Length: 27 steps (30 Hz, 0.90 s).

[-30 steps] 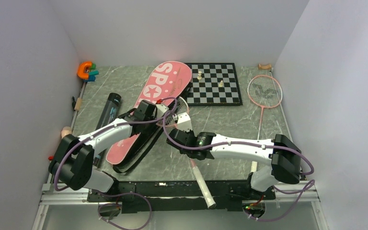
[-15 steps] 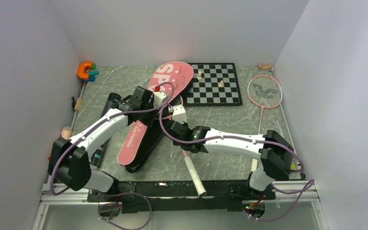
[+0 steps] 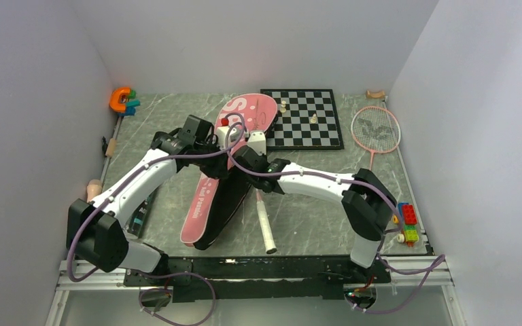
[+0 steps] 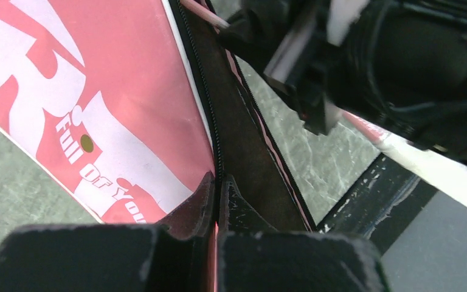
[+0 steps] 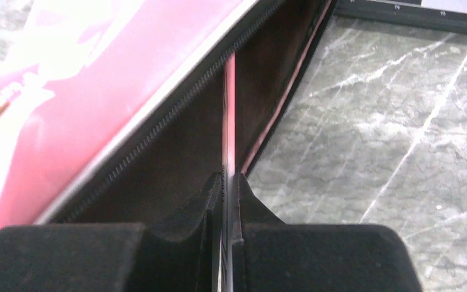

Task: Pack up the badminton gear

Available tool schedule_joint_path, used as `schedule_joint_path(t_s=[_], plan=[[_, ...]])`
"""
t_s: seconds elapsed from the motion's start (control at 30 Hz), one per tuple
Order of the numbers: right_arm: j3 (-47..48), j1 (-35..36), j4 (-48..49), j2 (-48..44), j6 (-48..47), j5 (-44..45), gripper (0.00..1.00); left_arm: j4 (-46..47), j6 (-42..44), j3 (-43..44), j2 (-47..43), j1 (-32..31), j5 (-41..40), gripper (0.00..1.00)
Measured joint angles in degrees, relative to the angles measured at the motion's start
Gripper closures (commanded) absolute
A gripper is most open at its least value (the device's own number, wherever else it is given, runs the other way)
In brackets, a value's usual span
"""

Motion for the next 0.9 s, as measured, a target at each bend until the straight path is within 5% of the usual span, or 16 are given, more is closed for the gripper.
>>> schedule_joint_path(t_s=[0.47, 0.67, 0.8, 0.9], plan=[[-1.9, -10.8, 13.4, 1.6, 7.8, -15.3, 0.99, 0.0, -0.9, 0.5, 0.1, 1.8, 5.9, 1.00], [-2.1, -12.3, 21.3, 4.2, 10.8, -28.3, 0.73, 0.0, -1.1, 0.5, 0.9, 2.0, 7.8, 1.00], [-6.1, -13.6, 28.5, 4.1, 12.1, -36.4, 0.46, 0.0, -1.0, 0.5, 1.3, 2.0, 8.2, 1.00], [-10.2, -14.6, 31.3, 3.6, 13.0, -40.1, 0.41, 0.1, -0.9, 0.5, 1.5, 2.1, 8.2, 1.00]])
